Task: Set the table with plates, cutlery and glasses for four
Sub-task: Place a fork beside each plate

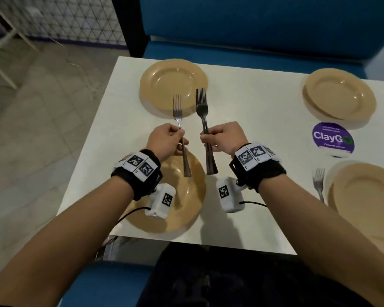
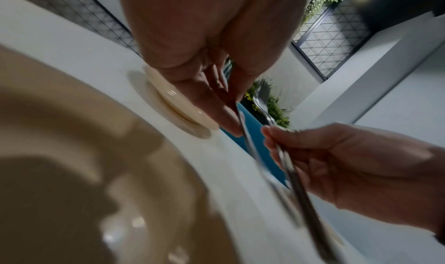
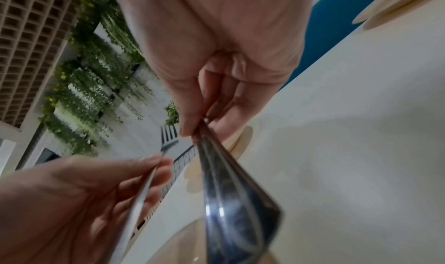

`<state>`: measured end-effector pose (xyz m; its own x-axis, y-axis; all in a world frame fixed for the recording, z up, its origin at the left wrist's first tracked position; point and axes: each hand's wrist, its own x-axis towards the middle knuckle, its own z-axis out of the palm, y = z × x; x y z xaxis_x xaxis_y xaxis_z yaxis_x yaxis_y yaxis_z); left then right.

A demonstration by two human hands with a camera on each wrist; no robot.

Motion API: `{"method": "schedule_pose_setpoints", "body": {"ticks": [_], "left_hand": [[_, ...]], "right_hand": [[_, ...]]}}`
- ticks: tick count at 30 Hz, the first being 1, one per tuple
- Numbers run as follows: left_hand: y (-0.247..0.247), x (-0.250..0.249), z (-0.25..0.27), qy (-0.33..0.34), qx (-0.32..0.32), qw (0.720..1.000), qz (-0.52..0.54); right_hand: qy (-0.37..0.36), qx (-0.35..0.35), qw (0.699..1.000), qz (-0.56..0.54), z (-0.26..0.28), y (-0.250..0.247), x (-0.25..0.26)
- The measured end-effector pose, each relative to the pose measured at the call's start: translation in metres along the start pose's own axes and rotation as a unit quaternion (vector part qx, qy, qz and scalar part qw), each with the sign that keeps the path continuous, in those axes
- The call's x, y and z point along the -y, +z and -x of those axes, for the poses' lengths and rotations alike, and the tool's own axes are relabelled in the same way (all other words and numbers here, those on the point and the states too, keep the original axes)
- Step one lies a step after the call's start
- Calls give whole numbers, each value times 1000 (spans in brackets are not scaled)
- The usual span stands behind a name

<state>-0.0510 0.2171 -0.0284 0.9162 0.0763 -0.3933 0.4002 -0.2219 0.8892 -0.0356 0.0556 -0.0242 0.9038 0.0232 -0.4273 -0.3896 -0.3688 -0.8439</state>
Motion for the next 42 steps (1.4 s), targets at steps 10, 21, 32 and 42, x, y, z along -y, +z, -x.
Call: {"method": "schedule_pose_setpoints", "body": {"ticks": [10,21,32,42], "left_hand": [[-110,45,6,-33,-96,990,-95],[-142,92,16,-103,-49,979,-171],[-175,113,11,-104,-10,979,-175],[-171,117,22,-98,-7,984,-147]], "right_hand": [[-20,15,993,115,-9,70,17],[10,-6,996,85,-15,97,30],[40,-30,996,76,-9,150,46],[41,-19,996,82,-7,158,44]]}}
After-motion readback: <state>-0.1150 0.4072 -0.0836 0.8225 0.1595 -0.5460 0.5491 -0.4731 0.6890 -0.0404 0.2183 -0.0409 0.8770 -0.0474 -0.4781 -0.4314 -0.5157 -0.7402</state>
